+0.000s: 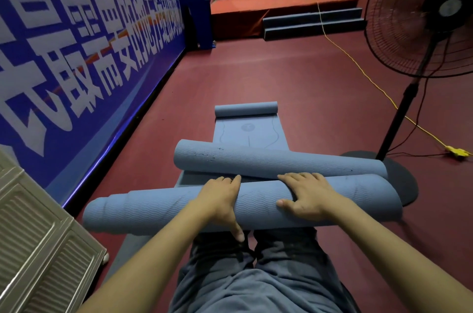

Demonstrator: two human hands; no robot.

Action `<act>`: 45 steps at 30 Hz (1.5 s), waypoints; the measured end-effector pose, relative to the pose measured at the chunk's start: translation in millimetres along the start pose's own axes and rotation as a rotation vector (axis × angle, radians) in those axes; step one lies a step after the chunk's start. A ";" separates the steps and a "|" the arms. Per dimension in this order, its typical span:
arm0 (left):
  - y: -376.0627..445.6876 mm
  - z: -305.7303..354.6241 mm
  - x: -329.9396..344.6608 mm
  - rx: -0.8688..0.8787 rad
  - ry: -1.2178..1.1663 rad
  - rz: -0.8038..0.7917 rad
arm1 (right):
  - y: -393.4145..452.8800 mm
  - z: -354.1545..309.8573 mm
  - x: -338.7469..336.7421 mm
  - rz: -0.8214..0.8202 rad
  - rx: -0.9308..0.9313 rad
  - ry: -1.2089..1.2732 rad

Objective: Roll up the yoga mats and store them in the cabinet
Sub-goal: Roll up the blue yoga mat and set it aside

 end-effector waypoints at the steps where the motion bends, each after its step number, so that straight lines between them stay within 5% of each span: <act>1: 1.3 -0.2 0.2 0.012 -0.011 -0.011 | -0.4 -0.2 0.7 -0.003 -0.003 -0.023; 9: -1.1 -0.7 -11.6 0.068 -0.038 -0.005 | 0.1 -3.9 -1.6 0.021 -0.021 -0.067; 22: -16.2 4.9 4.9 0.063 -0.252 -0.303 | -6.8 4.6 20.2 -0.372 0.003 0.261; 26: -14.2 2.0 5.1 0.066 -0.333 -0.225 | -0.3 7.0 15.0 -0.297 0.043 0.292; 29: -12.9 4.8 -11.3 0.186 -0.420 -0.017 | 4.5 5.8 4.4 -0.140 0.033 0.209; 36: -36.6 24.3 -18.0 0.260 -0.153 0.193 | 21.4 19.4 13.3 -0.242 0.171 0.174; 40: -34.6 40.2 5.0 0.166 0.090 0.113 | 29.1 21.5 13.6 -0.176 0.188 0.256; 45: -11.3 29.6 1.1 0.078 0.018 0.086 | 39.4 26.9 1.3 0.003 0.198 0.108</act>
Point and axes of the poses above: each hand's wrist, its own y-axis towards the middle knuckle, its own x-axis out of the palm, z = x × y, the point moved 9 cm from there along y, towards the middle knuckle, and after that the axes turned 2 degrees about -x, right-handed, at the moved point
